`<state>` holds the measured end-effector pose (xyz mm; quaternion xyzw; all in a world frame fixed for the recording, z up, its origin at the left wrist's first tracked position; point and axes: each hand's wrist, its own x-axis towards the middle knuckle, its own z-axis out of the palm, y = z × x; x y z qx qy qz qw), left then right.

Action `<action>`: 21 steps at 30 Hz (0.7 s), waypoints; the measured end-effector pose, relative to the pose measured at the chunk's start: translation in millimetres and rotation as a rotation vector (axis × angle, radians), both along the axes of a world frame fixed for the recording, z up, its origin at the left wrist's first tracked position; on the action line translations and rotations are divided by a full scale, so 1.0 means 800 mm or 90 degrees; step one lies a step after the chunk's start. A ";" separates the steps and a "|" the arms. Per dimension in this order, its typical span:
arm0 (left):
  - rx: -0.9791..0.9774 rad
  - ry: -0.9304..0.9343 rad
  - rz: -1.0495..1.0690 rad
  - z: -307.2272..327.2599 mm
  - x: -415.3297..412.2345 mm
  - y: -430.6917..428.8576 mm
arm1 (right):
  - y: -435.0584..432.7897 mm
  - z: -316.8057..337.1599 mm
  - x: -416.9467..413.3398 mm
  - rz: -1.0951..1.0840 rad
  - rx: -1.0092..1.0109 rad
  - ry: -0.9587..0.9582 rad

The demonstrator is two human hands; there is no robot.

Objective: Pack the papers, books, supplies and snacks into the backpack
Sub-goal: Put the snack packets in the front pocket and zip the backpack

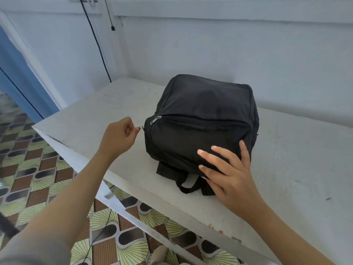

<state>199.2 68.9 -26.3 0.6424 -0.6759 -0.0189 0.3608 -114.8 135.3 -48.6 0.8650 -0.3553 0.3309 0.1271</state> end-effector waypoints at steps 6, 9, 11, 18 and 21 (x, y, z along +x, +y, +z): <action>0.032 -0.044 0.001 0.005 0.001 -0.050 | 0.005 -0.001 0.002 0.017 -0.009 -0.011; 0.053 -0.037 0.002 0.005 0.000 -0.070 | 0.008 -0.003 0.002 0.036 -0.020 -0.017; 0.069 -0.035 -0.003 0.005 -0.001 -0.080 | 0.010 -0.004 0.002 0.039 -0.032 -0.019; 0.075 -0.065 -0.023 0.006 0.002 -0.084 | 0.007 -0.010 -0.005 -0.003 -0.024 0.031; -0.028 -0.043 -0.109 0.012 -0.006 -0.059 | 0.008 -0.008 -0.020 -0.031 0.017 0.050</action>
